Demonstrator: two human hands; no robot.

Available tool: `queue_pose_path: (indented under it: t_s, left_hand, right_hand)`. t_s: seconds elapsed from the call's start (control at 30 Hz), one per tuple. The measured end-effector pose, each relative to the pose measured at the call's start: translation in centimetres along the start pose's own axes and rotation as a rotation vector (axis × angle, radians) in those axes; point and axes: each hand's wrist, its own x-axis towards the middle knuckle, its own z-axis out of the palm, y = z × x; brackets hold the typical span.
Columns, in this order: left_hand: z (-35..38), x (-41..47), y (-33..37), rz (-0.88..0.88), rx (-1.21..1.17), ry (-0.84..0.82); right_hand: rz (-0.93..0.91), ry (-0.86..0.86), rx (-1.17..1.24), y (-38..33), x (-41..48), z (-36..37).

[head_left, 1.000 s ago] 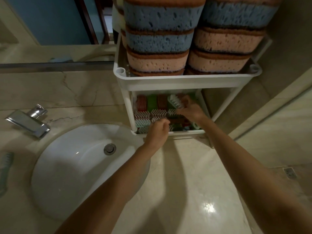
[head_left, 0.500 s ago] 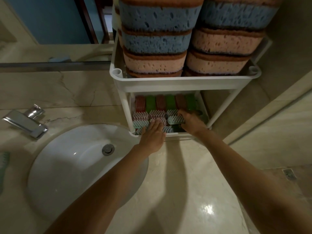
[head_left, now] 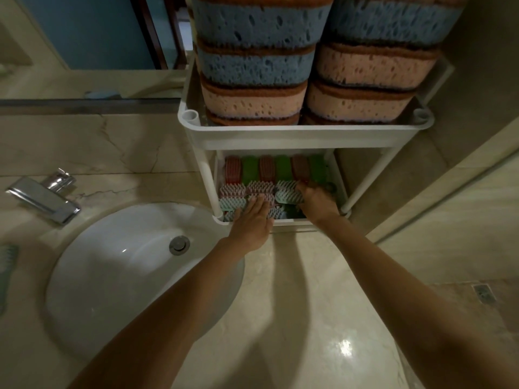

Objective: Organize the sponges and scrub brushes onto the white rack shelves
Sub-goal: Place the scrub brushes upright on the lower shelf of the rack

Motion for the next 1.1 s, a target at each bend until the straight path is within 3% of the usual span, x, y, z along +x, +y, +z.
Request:
queue_pose_path:
  t_s: [0.47, 0.53, 0.7, 0.8, 0.93, 1.1]
  left_hand:
    - [-0.6, -0.3, 0.0, 0.012, -0.088, 0.043]
    - [-0.7, -0.8, 0.0, 0.032, -0.12, 0.137]
    - [-1.5, -3.6, -0.5, 0.069, -0.277, 0.387]
    - [-2.4, -7.0, -2.0, -0.007, -0.453, 0.473]
    - [-1.5, -12.9, -7.7, -0.237, -0.66, 0.546]
    - [1.5, -19.4, -16.8, -0.485, -0.807, 0.603]
  right_hand:
    - [0.059, -0.022, 0.128, -0.1, -0.8, -0.1]
    - [0.083, 0.046, 0.157, -0.4, -1.5, -0.2]
    - [0.01, 0.418, 0.311, -3.4, -3.9, 0.2]
    - [-0.036, 0.522, 0.472, -6.4, -5.7, 0.5]
    - [-0.154, 0.457, 0.616, -12.7, -8.8, 2.0]
    - [-0.279, 0.095, 0.676, -23.2, -11.5, 6.4]
